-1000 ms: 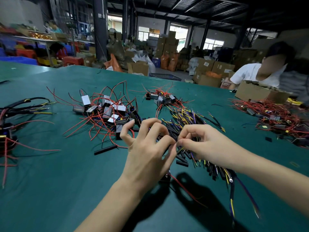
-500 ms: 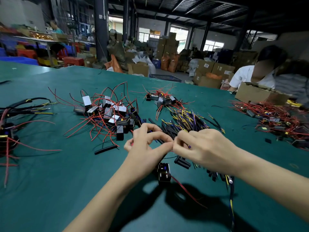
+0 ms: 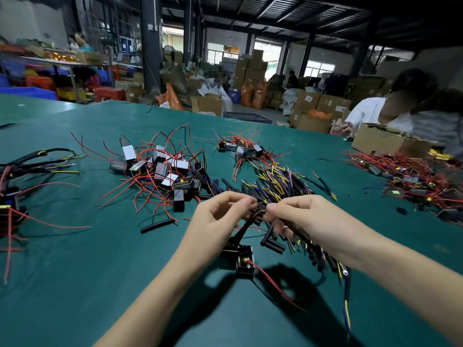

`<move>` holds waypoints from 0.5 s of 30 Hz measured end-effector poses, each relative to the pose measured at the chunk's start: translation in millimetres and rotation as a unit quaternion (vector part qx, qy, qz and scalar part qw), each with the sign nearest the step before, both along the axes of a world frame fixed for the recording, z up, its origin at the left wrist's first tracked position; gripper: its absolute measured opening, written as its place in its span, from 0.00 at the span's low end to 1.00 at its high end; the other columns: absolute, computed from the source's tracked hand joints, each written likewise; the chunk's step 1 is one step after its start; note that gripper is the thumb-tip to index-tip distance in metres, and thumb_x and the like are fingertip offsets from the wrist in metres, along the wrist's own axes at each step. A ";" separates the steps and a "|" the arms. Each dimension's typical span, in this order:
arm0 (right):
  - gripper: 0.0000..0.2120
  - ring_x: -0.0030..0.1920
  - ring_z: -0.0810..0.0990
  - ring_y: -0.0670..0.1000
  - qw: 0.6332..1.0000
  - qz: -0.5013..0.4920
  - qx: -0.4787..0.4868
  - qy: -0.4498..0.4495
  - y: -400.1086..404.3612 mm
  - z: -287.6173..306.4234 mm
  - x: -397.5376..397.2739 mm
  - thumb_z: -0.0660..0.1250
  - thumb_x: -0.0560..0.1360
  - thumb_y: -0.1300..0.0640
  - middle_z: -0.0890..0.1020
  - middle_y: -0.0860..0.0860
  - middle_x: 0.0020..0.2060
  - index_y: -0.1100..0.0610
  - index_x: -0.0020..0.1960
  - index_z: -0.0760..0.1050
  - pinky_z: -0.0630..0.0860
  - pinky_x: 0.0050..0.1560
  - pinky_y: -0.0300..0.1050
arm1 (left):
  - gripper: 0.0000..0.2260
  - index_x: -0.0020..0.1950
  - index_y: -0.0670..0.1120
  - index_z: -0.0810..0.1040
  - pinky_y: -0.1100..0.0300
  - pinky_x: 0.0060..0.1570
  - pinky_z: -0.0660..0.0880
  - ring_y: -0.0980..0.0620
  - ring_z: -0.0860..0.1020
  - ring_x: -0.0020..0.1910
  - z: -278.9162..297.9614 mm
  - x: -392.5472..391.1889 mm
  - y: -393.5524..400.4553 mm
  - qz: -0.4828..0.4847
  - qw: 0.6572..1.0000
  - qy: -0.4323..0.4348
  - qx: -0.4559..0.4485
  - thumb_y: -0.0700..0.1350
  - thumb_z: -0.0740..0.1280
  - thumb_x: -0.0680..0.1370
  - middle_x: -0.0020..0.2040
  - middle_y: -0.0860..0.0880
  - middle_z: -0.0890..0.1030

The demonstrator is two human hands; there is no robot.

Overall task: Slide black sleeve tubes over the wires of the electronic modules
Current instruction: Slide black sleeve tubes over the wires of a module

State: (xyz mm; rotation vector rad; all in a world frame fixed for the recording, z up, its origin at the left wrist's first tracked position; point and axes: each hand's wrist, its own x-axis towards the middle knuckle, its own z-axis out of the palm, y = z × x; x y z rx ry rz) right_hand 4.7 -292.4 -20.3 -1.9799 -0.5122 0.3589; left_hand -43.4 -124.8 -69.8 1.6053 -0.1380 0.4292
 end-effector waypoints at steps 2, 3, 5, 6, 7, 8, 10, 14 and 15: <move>0.11 0.29 0.71 0.46 1.000 0.012 0.007 -0.009 -1.0 0.0 -0.4 0.67 0.76 0.54 0.80 0.48 0.30 0.55 0.38 0.82 0.67 0.32 0.34 | 0.05 0.49 0.47 0.81 0.68 0.41 0.75 0.55 0.82 0.46 0.4 0.3 0.7 -0.018 0.999 0.017 -0.020 0.42 0.65 0.78 0.47 0.50 0.85; 0.10 0.29 0.71 0.46 1.000 0.013 0.009 -0.016 -1.3 0.1 -0.6 0.67 0.76 0.55 0.81 0.48 0.31 0.56 0.38 0.82 0.67 0.34 0.35 | 0.05 0.50 0.48 0.80 0.68 0.39 0.74 0.55 0.82 0.46 0.7 0.3 0.6 -0.026 0.999 0.026 -0.021 0.42 0.65 0.78 0.46 0.50 0.85; 0.07 0.30 0.72 0.46 0.999 0.010 0.014 -0.027 -1.1 0.8 -1.1 0.68 0.75 0.56 0.81 0.49 0.31 0.55 0.40 0.81 0.68 0.38 0.40 | 0.06 0.52 0.47 0.79 0.71 0.37 0.72 0.58 0.82 0.43 0.5 0.4 0.3 -0.048 0.998 0.036 -0.029 0.38 0.66 0.77 0.44 0.49 0.85; 0.06 0.30 0.72 0.47 0.999 0.009 0.014 -0.031 -0.9 1.7 -1.3 0.69 0.75 0.57 0.82 0.49 0.32 0.55 0.40 0.81 0.68 0.40 0.43 | 0.07 0.52 0.45 0.79 0.73 0.36 0.71 0.60 0.82 0.42 0.4 0.3 0.7 -0.062 0.997 0.038 -0.030 0.37 0.65 0.77 0.42 0.50 0.86; 0.05 0.31 0.73 0.47 0.999 0.009 0.011 -0.033 -1.2 2.8 -1.4 0.69 0.75 0.57 0.82 0.49 0.32 0.55 0.40 0.81 0.68 0.41 0.47 | 0.07 0.53 0.44 0.79 0.75 0.36 0.70 0.62 0.81 0.41 0.8 -0.1 1.2 -0.073 0.996 0.040 -0.025 0.36 0.65 0.77 0.41 0.51 0.85; 0.05 0.32 0.73 0.48 0.999 0.009 0.007 -0.032 -1.7 3.6 -1.3 0.69 0.74 0.57 0.82 0.50 0.33 0.55 0.40 0.81 0.67 0.42 0.49 | 0.07 0.53 0.43 0.80 0.76 0.37 0.70 0.63 0.81 0.41 1.3 -0.5 2.0 -0.081 0.996 0.043 -0.015 0.36 0.65 0.77 0.41 0.51 0.86; 0.04 0.32 0.74 0.48 1.000 0.007 0.001 -0.031 -3.2 4.1 -0.9 0.70 0.74 0.57 0.83 0.50 0.34 0.55 0.41 0.81 0.67 0.44 0.51 | 0.07 0.52 0.44 0.82 0.75 0.39 0.71 0.63 0.81 0.42 1.7 -1.0 4.3 -0.084 0.996 0.042 0.003 0.38 0.66 0.77 0.44 0.51 0.86; 0.07 0.31 0.77 0.47 0.999 -0.021 0.005 -0.029 -4.1 2.6 0.7 0.71 0.72 0.58 0.85 0.52 0.35 0.57 0.49 0.77 0.70 0.46 0.51 | 0.05 0.47 0.47 0.84 0.70 0.38 0.72 0.60 0.77 0.40 0.1 -0.2 8.7 -0.066 0.997 0.040 0.011 0.41 0.68 0.76 0.43 0.49 0.85; 0.09 0.31 0.77 0.47 0.999 -0.029 0.012 -0.028 -4.3 2.5 0.5 0.71 0.72 0.58 0.85 0.52 0.35 0.56 0.51 0.75 0.70 0.46 0.51 | 0.05 0.47 0.48 0.84 0.70 0.38 0.72 0.60 0.77 0.39 -0.3 -0.1 8.8 -0.066 0.997 0.041 0.009 0.41 0.69 0.76 0.42 0.50 0.85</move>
